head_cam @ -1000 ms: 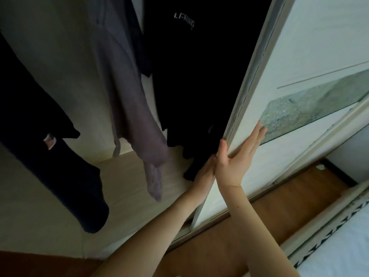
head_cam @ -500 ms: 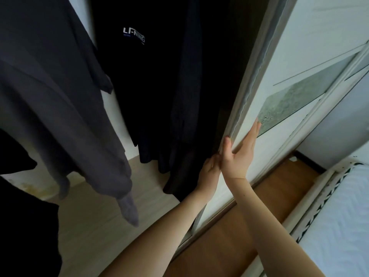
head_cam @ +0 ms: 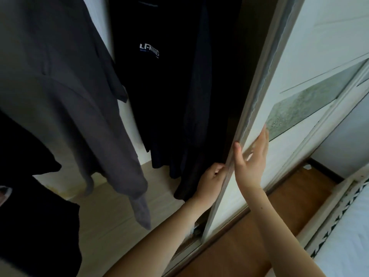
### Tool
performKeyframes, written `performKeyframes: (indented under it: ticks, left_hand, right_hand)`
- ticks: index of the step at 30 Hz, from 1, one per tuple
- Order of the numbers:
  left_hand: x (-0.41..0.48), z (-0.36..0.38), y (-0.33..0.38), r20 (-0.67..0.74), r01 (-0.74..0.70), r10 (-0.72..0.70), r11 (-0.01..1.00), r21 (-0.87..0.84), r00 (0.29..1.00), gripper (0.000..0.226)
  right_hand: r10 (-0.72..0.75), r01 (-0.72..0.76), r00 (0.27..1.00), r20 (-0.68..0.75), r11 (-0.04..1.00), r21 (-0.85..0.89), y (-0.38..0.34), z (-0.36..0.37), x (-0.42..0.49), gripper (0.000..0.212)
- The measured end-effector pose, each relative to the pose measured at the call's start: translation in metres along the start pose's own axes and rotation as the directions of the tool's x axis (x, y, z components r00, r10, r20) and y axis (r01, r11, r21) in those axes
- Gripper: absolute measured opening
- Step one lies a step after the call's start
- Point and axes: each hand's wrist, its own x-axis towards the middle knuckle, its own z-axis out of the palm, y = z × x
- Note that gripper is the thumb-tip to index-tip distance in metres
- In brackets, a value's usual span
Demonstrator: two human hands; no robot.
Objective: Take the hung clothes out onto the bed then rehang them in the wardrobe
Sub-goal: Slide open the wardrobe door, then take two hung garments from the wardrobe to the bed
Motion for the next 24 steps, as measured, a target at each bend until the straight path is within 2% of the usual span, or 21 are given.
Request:
performKeyframes:
  ticks: [2, 4, 6, 8, 10, 12, 15, 18, 19, 21, 23, 24]
  left_hand:
    - [-0.027, -0.023, 0.006, -0.011, -0.037, 0.038, 0.997, 0.071, 0.999, 0.032]
    - [-0.063, -0.052, 0.018, -0.061, -0.109, 0.114, 0.991, 0.080, 0.992, 0.027]
    - [-0.105, -0.083, 0.031, -0.141, -0.189, 0.197, 0.980, 0.066, 0.970, 0.023]
    - [-0.146, -0.114, 0.049, -0.243, -0.262, 0.283, 0.958, 0.112, 0.928, 0.024]
    - [-0.185, -0.147, 0.073, -0.346, -0.345, 0.410, 0.909, 0.235, 0.844, 0.026]
    - [-0.217, -0.180, 0.104, -0.417, -0.384, 0.526, 0.842, 0.379, 0.741, 0.026]
    - [-0.253, -0.228, 0.156, -0.489, -0.380, 0.681, 0.721, 0.580, 0.545, 0.025]
    - [-0.274, -0.278, 0.209, -0.493, -0.325, 0.803, 0.589, 0.740, 0.335, 0.025]
    - [-0.278, -0.296, 0.225, -0.495, -0.304, 0.824, 0.564, 0.768, 0.275, 0.024]
    - [-0.276, -0.334, 0.256, -0.525, -0.256, 0.832, 0.555, 0.791, 0.180, 0.021]
    - [-0.264, -0.371, 0.281, -0.581, -0.168, 0.802, 0.598, 0.784, 0.141, 0.022]
    - [-0.255, -0.388, 0.292, -0.625, -0.120, 0.764, 0.644, 0.756, 0.162, 0.024]
  right_hand:
    - [0.021, -0.001, 0.993, -0.120, 0.986, 0.166, -0.017, -0.006, -0.021, 0.056]
    - [0.004, 0.061, 0.977, -0.213, 0.953, 0.297, -0.046, -0.005, -0.048, 0.039]
    - [-0.059, 0.117, 0.982, -0.181, 0.937, 0.330, -0.080, 0.004, -0.068, 0.030]
    - [-0.082, 0.098, 0.995, -0.057, 0.907, 0.411, -0.122, 0.016, -0.075, 0.024]
    - [-0.169, 0.130, 0.985, 0.046, 0.880, 0.456, -0.169, 0.029, -0.071, 0.020]
    - [-0.311, 0.233, 0.948, 0.075, 0.832, 0.503, -0.221, 0.039, -0.062, 0.021]
    - [-0.511, 0.392, 0.860, 0.021, 0.685, 0.614, -0.300, 0.053, -0.041, 0.020]
    - [-0.637, 0.534, 0.768, -0.067, 0.578, 0.616, -0.374, 0.069, -0.014, 0.018]
    - [-0.643, 0.544, 0.762, -0.074, 0.573, 0.613, -0.397, 0.075, -0.004, 0.018]
    - [-0.612, 0.501, 0.791, -0.018, 0.629, 0.595, -0.437, 0.088, 0.018, 0.019]
    - [-0.572, 0.461, 0.812, 0.114, 0.750, 0.475, -0.464, 0.107, 0.042, 0.027]
    - [-0.546, 0.451, 0.816, 0.189, 0.806, 0.383, -0.472, 0.117, 0.054, 0.035]
